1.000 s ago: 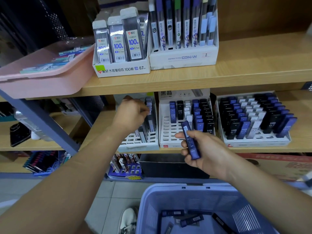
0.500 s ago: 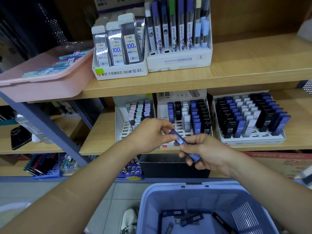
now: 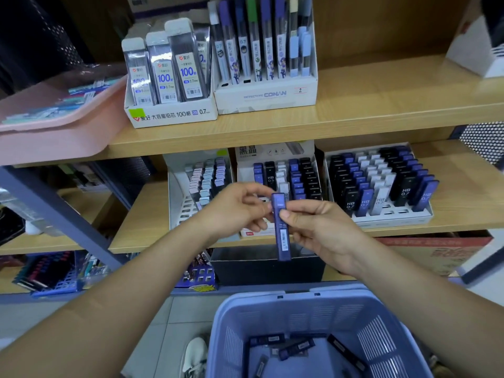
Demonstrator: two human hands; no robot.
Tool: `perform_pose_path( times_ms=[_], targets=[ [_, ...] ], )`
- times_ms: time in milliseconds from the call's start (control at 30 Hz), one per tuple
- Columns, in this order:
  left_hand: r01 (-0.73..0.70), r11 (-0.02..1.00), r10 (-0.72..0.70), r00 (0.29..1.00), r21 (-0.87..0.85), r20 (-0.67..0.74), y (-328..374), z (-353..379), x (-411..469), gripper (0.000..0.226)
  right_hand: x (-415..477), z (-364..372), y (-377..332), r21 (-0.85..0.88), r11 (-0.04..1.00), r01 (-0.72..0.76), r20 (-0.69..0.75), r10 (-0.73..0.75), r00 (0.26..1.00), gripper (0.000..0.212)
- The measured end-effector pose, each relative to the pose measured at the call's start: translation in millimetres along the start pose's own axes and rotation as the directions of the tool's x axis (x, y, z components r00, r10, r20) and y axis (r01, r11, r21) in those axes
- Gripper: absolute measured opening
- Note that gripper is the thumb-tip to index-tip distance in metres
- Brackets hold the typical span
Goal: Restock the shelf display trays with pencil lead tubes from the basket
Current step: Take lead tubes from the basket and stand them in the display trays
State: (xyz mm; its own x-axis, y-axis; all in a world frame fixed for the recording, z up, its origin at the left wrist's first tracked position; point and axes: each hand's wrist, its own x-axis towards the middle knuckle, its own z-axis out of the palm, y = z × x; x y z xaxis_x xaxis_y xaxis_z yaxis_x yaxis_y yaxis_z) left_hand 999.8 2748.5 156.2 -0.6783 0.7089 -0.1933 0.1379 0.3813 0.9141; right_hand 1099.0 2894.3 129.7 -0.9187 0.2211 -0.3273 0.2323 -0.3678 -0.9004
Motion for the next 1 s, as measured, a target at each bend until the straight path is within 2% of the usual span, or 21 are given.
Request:
perform_pose_path(
  times_ms=[100,267,367,433,600,667,733,767,800,867,933,1000],
  targets=[
    [-0.013,0.982,0.025,0.998,-0.191,0.059,3,-6,1,0.036,-2,-2,-3,0.050,0.998,-0.038,0.102,0.033,0.994,0.017],
    [-0.055,0.981,0.072,0.994,-0.183,0.085,6,-9,-1,0.026,-3,-8,-5,0.171,0.967,-0.187,0.240,0.143,0.960,0.020],
    [-0.051,0.975,0.045,0.998,-0.216,-0.036,7,-10,2,0.021,-5,-13,-4,0.144,0.965,-0.218,0.221,0.184,0.958,0.027],
    [-0.027,0.974,0.002,0.994,-0.226,-0.110,6,-12,3,0.018,-5,-18,-3,0.057,0.982,-0.177,0.191,0.164,0.968,0.028],
    [-0.031,0.970,0.025,0.999,-0.241,-0.026,8,-10,0,0.035,-5,-22,4,0.012,0.989,-0.146,0.169,0.142,0.975,0.021],
    [-0.038,0.987,0.032,0.999,-0.156,-0.042,9,-9,0,0.023,-4,-22,8,-0.037,0.986,-0.161,0.158,0.165,0.974,0.018],
    [-0.037,0.999,0.037,0.989,0.002,-0.146,8,-13,3,0.013,2,-26,14,-0.255,0.957,-0.135,0.044,0.151,0.988,0.014],
    [-0.026,0.990,0.055,0.975,0.137,-0.214,6,-17,7,0.011,6,-31,18,-0.438,0.893,-0.097,-0.028,0.095,0.995,0.014],
    [-0.008,0.945,0.103,0.956,0.326,-0.276,3,-23,10,0.011,10,-36,21,-0.613,0.788,-0.062,-0.078,0.018,0.997,0.016],
    [0.045,0.755,0.238,0.911,0.654,-0.338,-2,-30,15,0.016,15,-49,25,-0.824,0.566,-0.041,-0.122,-0.107,0.987,0.025],
    [0.054,0.670,0.321,0.879,0.741,-0.354,-6,-32,20,0.019,18,-59,26,-0.897,0.436,-0.073,-0.166,-0.179,0.970,0.037],
    [0.037,0.652,0.356,0.867,0.758,-0.349,-10,-29,28,0.018,20,-64,26,-0.918,0.385,-0.094,-0.186,-0.208,0.960,0.043]
  ],
)
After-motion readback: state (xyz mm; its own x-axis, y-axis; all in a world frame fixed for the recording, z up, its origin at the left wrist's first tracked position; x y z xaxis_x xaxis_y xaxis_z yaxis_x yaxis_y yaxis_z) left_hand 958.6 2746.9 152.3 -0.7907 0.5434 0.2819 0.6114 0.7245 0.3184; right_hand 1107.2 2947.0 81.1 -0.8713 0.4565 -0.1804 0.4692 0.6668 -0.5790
